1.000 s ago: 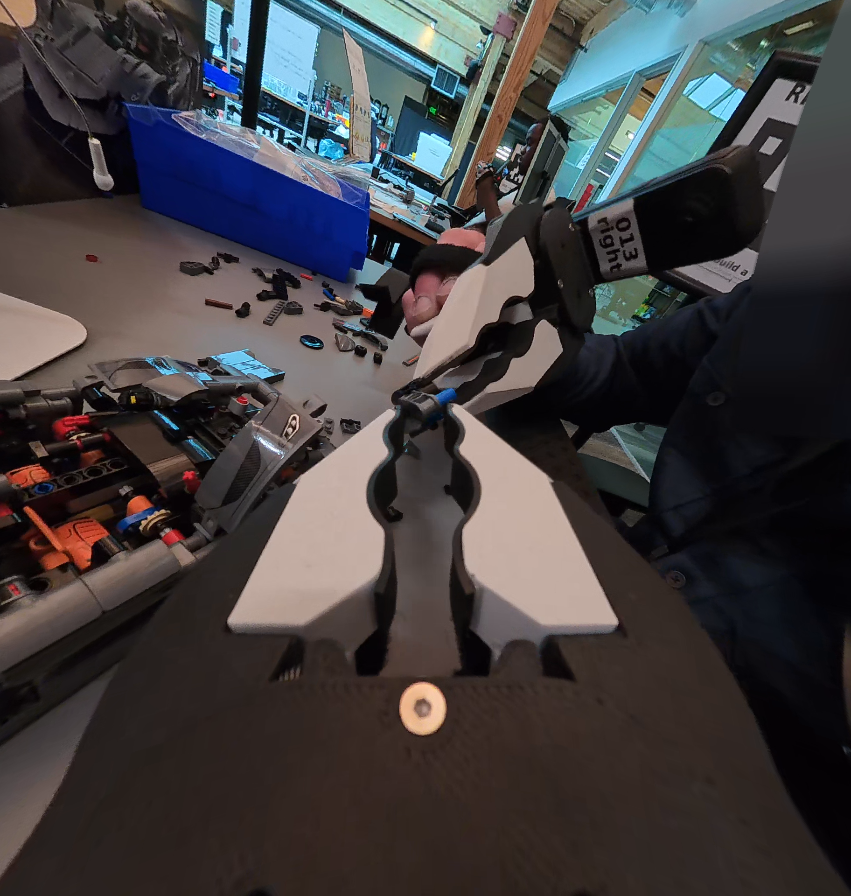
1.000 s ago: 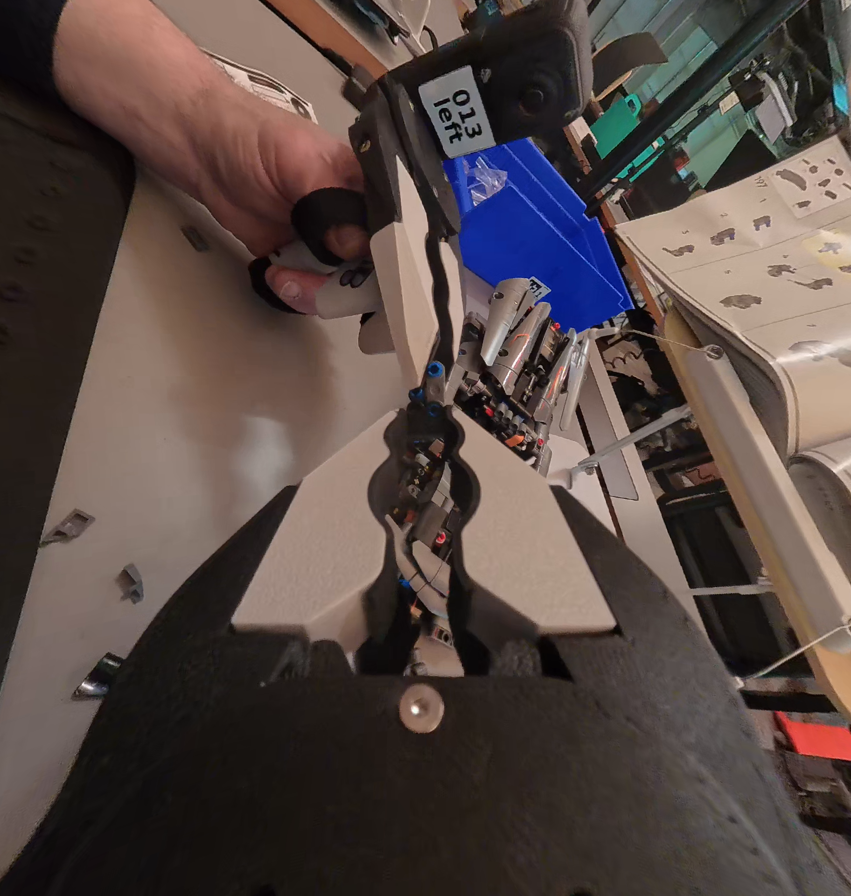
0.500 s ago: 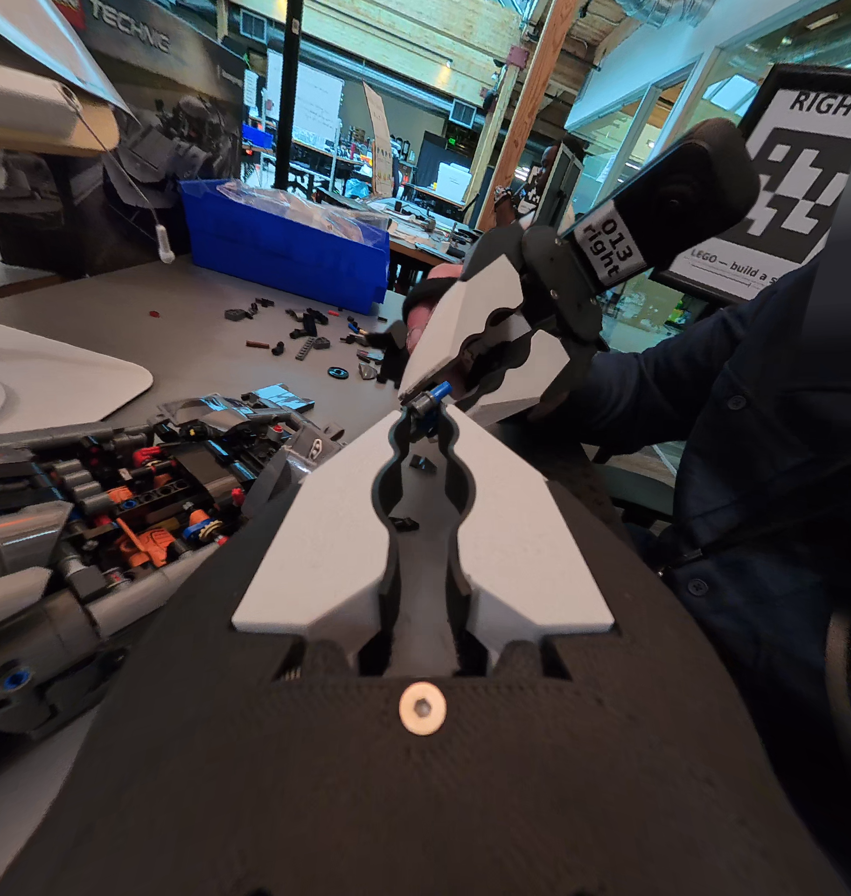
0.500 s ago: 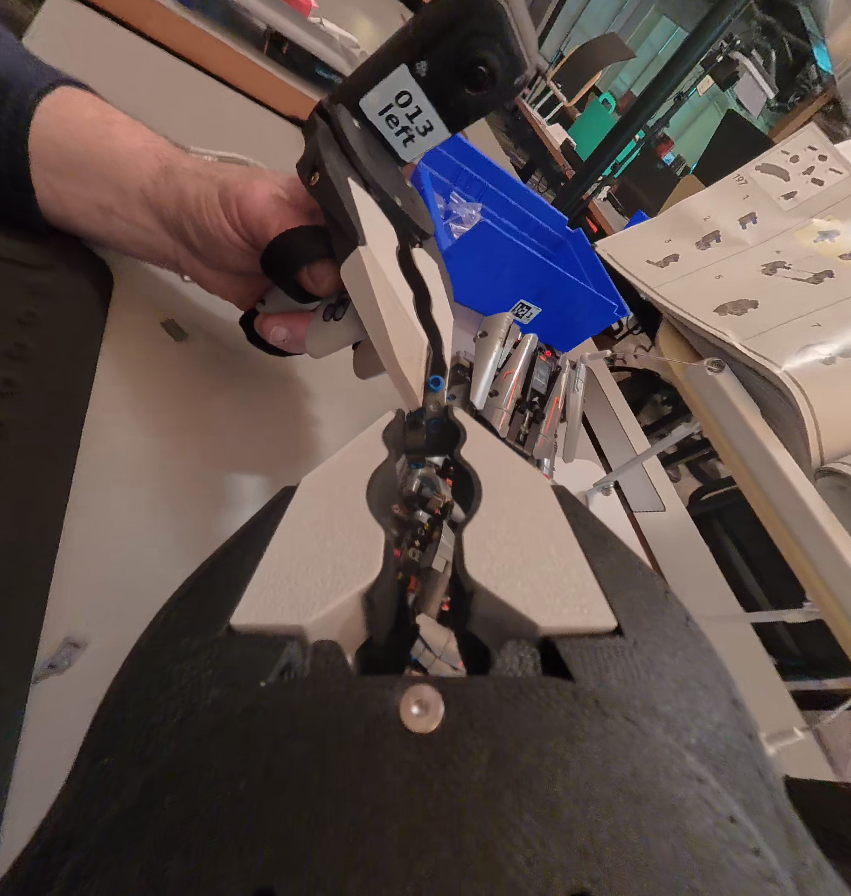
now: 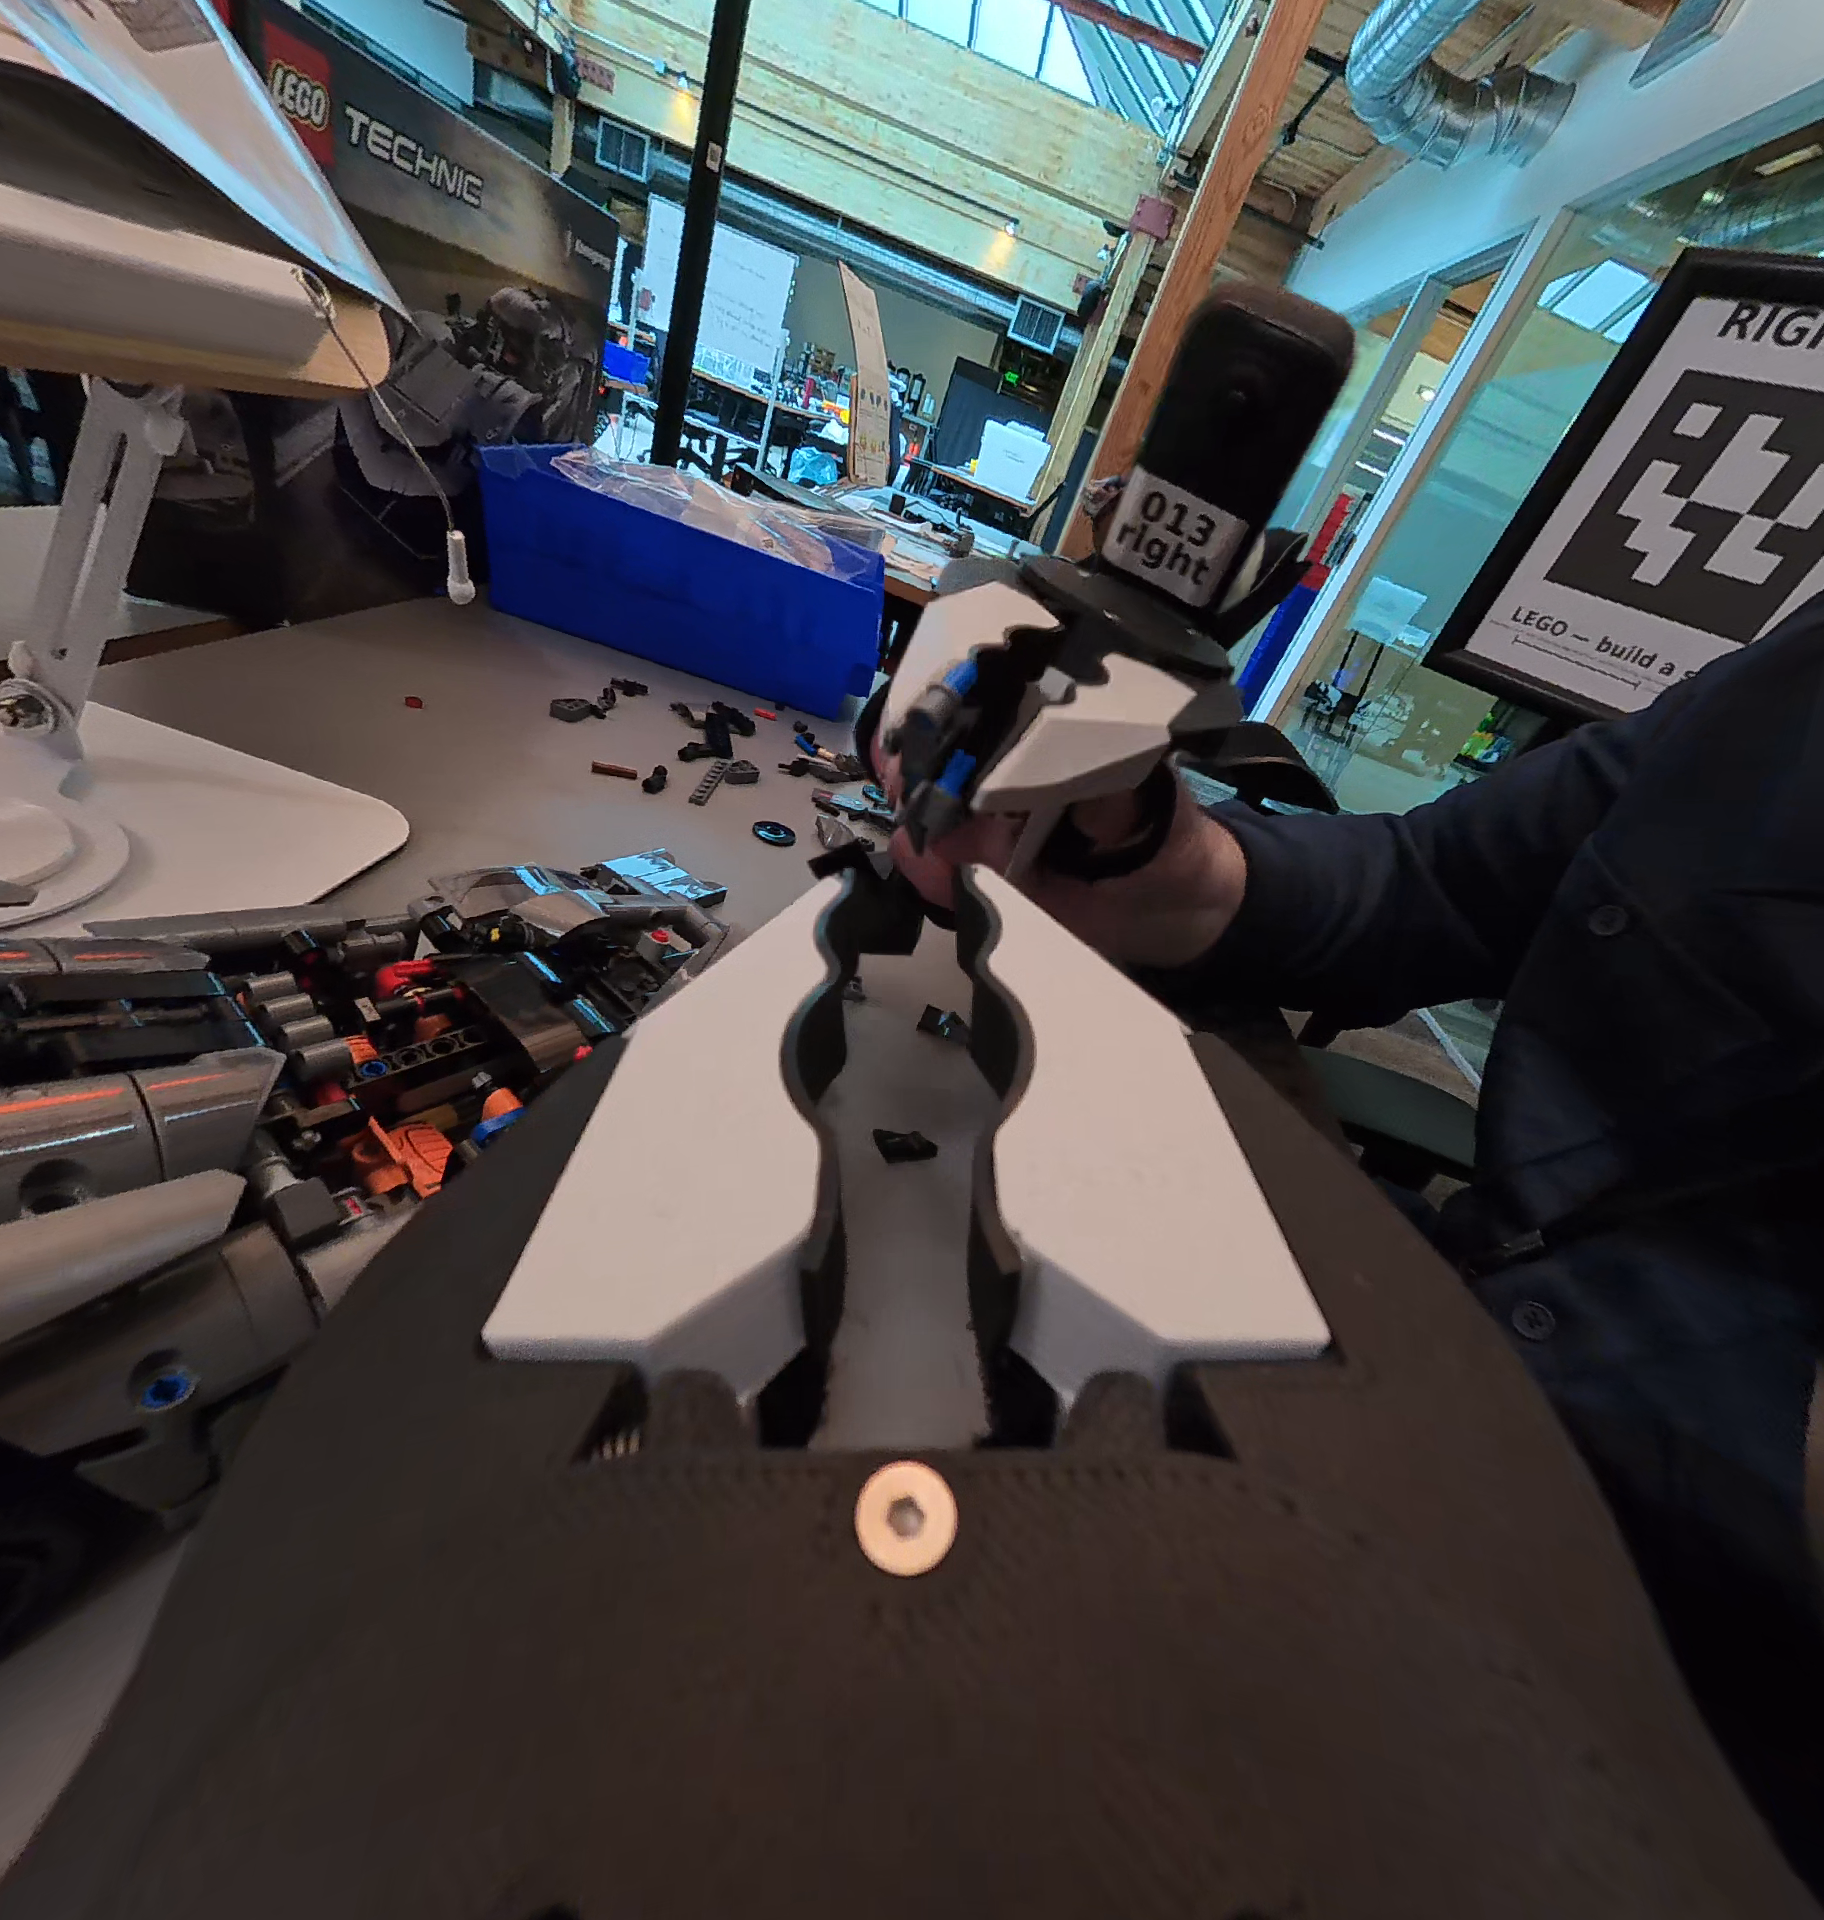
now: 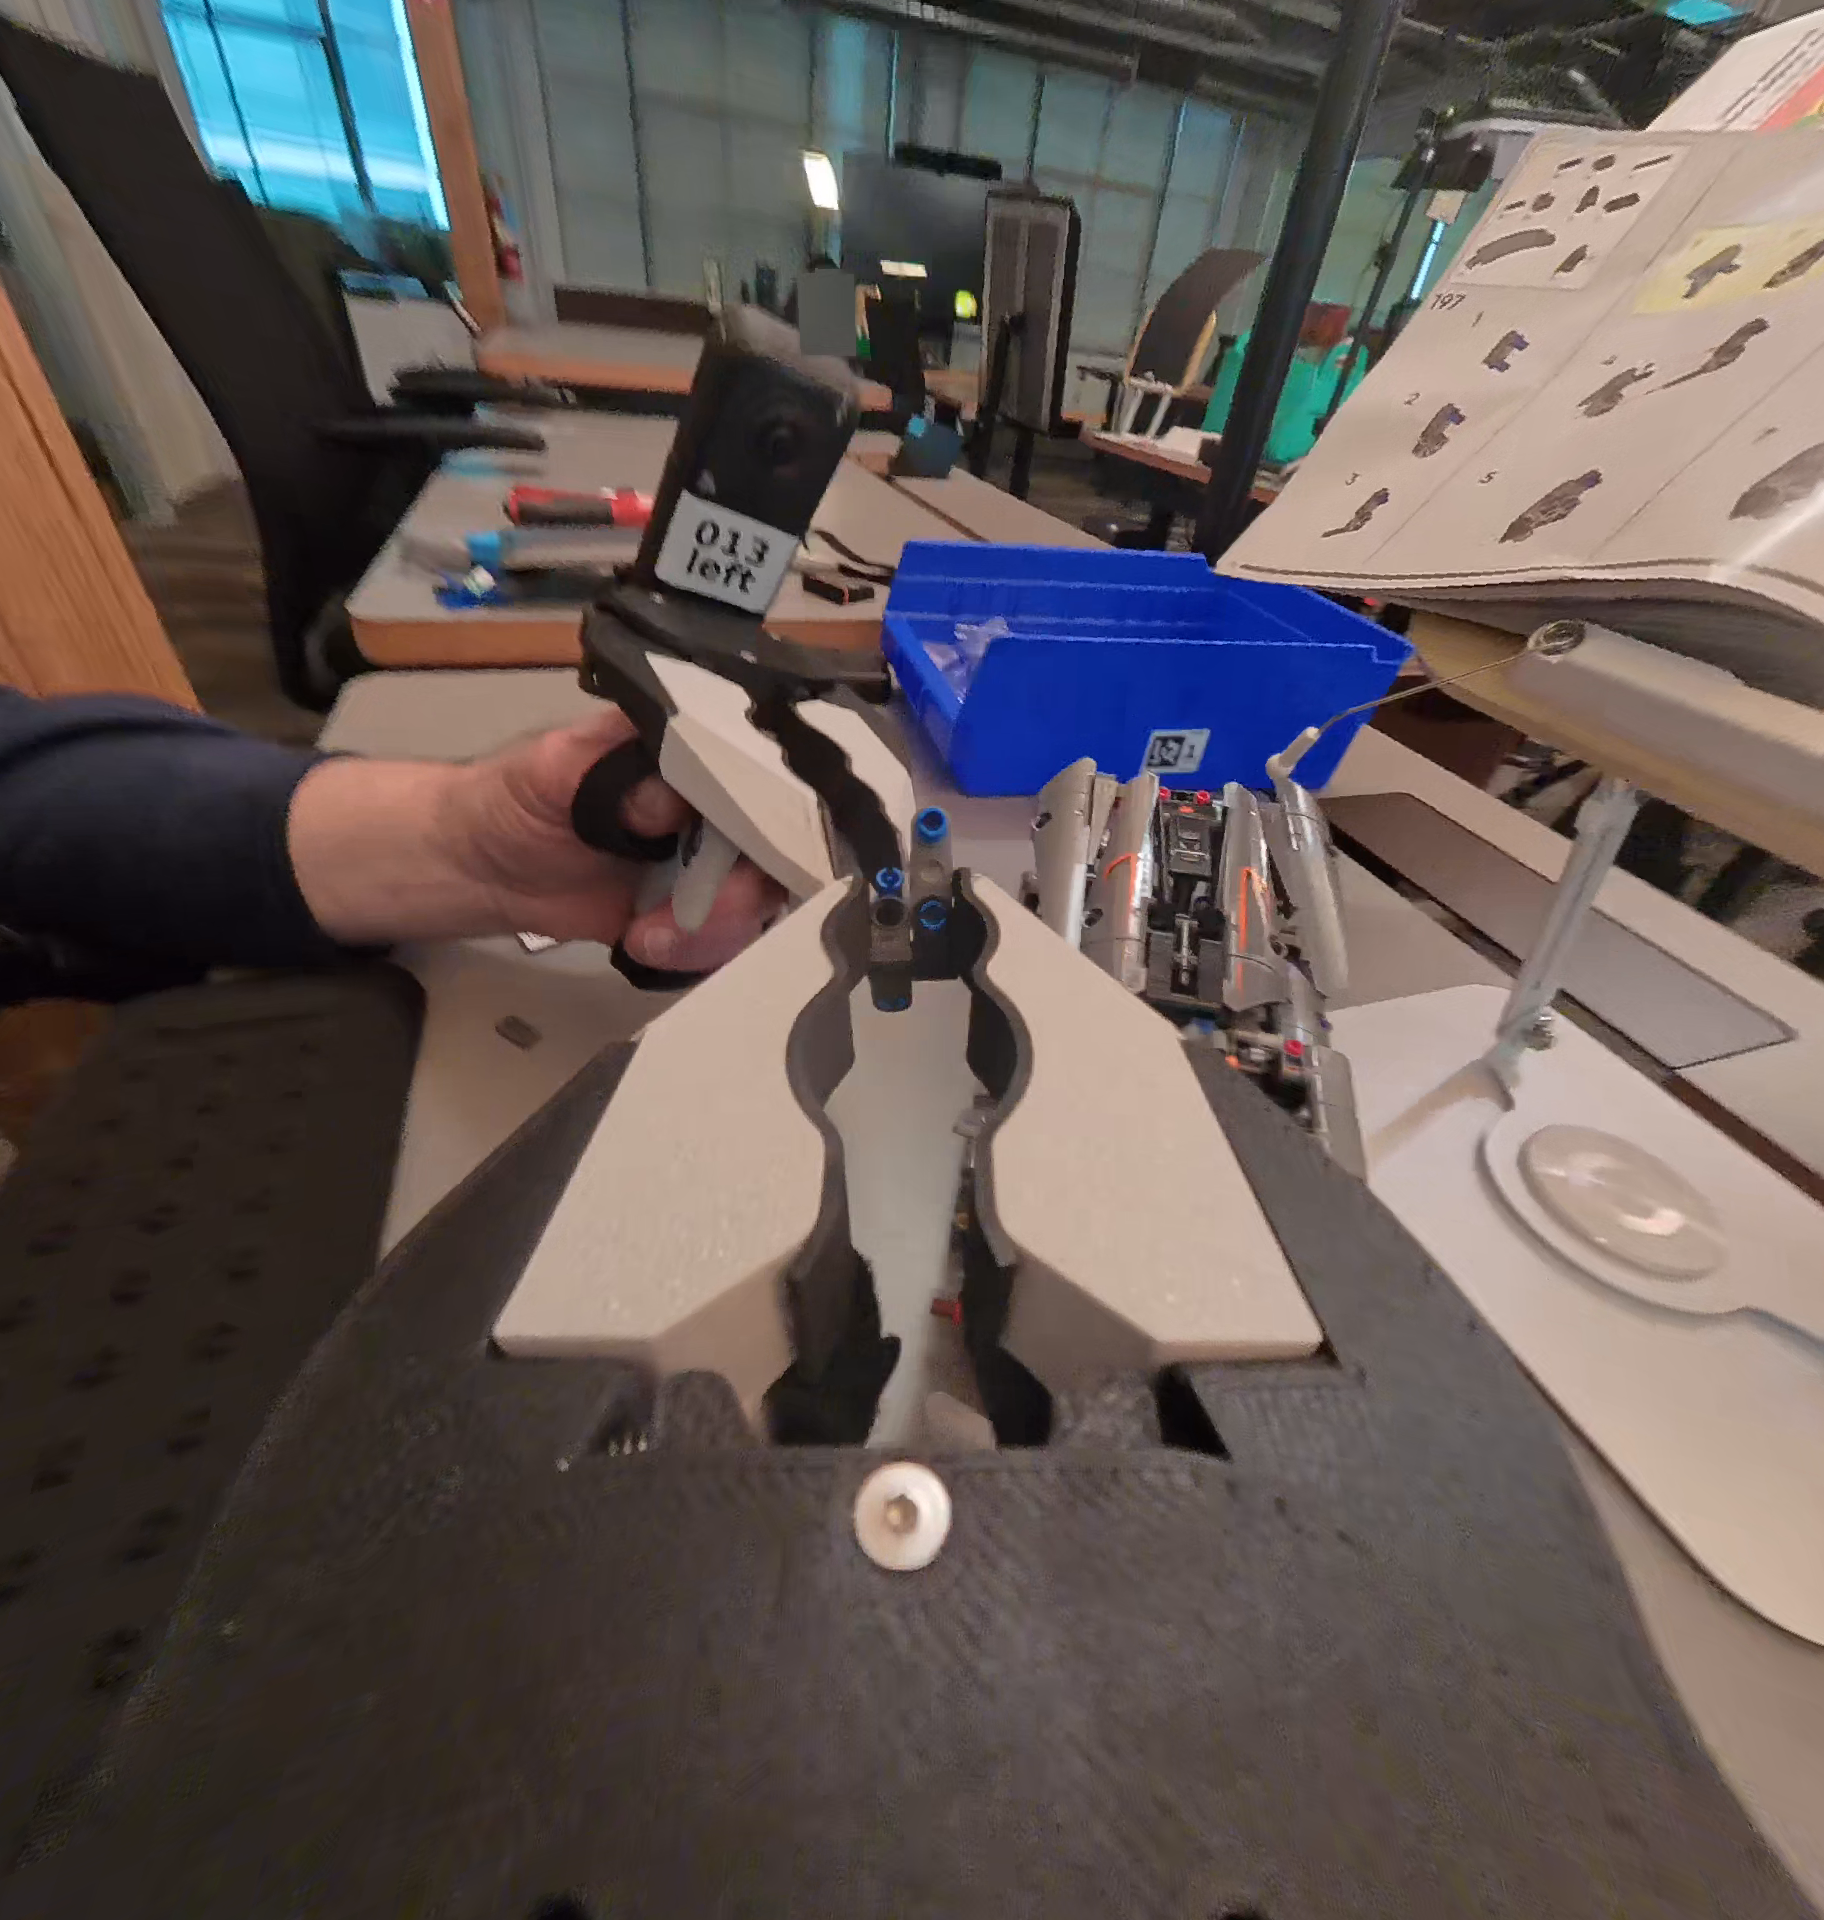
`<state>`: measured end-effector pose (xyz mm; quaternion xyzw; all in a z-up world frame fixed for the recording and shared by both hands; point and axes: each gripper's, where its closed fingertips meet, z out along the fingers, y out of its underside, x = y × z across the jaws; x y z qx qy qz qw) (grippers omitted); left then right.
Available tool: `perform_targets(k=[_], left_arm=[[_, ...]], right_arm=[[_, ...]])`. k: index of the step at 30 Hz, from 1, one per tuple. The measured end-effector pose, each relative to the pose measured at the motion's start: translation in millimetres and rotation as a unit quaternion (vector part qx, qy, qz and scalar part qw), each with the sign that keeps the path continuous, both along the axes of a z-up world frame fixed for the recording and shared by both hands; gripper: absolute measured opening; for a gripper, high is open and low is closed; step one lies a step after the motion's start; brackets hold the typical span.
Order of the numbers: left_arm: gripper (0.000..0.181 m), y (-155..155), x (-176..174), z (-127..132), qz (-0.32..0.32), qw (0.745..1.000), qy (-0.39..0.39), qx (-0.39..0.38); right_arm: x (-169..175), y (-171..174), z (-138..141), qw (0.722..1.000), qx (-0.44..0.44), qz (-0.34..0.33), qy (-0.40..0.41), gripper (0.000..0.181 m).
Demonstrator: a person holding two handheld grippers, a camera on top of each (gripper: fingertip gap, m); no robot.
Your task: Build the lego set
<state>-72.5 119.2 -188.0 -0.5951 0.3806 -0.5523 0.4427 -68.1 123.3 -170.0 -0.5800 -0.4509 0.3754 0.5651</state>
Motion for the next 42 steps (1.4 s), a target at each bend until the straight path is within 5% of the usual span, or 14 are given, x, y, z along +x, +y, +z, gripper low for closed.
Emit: perform_targets(k=[8,13,42], left_arm=[[0.022,-9,18,-10,-0.004,0.999,0.033,0.036],[0.003,-16,19,-7,-0.016,0.998,0.026,0.053],[0.007,-14,7,6,-0.015,0.999,-0.01,0.047]], right_arm=[[-6,-10,4,0.992,-0.083,0.058,0.073,0.013],[-11,-15,0,0.99,-0.096,0.077,0.075,0.014],[-8,-14,-3,0.988,-0.113,0.08,0.07,0.013]])
